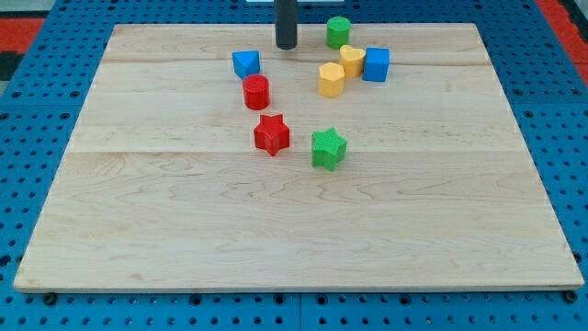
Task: Move the yellow hexagon to the top right of the green star
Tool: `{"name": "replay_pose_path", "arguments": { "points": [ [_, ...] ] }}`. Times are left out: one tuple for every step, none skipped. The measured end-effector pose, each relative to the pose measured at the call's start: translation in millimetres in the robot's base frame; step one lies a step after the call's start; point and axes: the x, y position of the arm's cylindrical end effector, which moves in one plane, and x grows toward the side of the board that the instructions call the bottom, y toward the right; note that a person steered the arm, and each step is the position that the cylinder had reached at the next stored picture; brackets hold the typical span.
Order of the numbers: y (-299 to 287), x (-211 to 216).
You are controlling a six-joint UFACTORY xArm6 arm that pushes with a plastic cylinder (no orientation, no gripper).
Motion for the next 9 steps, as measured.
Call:
{"name": "replay_pose_path", "arguments": {
  "points": [
    [-8,0],
    [-8,-1],
    [-8,-1],
    [-8,-1],
    [-8,13],
    [-8,18],
    [-8,50],
    [-8,81],
    [-6,97]
  ]
}}
